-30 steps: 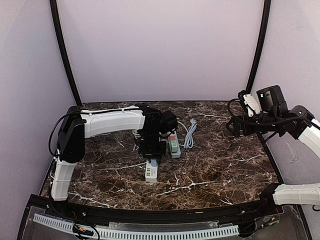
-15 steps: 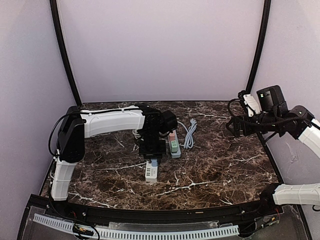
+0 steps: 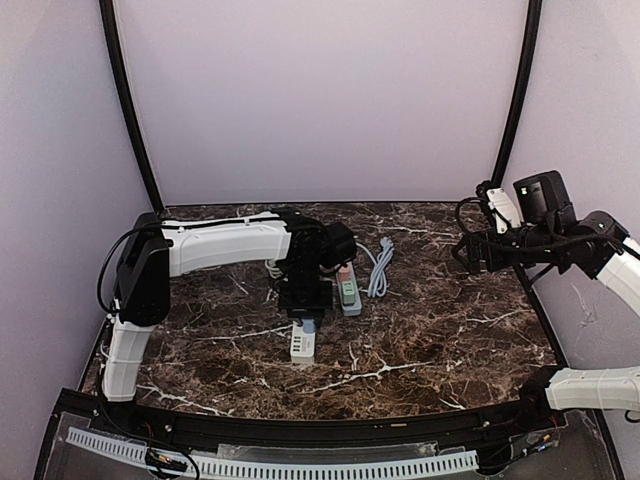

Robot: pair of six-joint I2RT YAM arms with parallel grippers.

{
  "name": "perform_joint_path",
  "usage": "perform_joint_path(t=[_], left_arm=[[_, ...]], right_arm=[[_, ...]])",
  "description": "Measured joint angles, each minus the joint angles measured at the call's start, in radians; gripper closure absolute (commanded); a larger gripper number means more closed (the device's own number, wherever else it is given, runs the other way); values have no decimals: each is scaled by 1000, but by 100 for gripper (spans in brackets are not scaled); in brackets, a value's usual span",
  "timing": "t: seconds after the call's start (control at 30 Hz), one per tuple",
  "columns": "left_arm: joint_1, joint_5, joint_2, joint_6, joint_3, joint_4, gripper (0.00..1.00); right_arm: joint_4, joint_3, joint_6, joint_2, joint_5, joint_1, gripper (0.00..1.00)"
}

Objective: Insert the plug

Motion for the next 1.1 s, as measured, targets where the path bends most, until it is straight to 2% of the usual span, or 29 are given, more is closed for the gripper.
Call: perform_joint_path(t=[0.3,0.5,0.9,1.1], left_arm=[[-3,-32,23,30,11,-24,56],[-3,-60,42,50,11,-51,35],[-1,-77,36,63,30,-72,27],[-1,-74,-25,78,31,-77,25]], right_arm=[[-2,0,0,0,0,0,1],[-8,0,0,0,0,0,1],[-16,0,4,-3,0,0,1],[-20,2,11,-13,-2,0,1]])
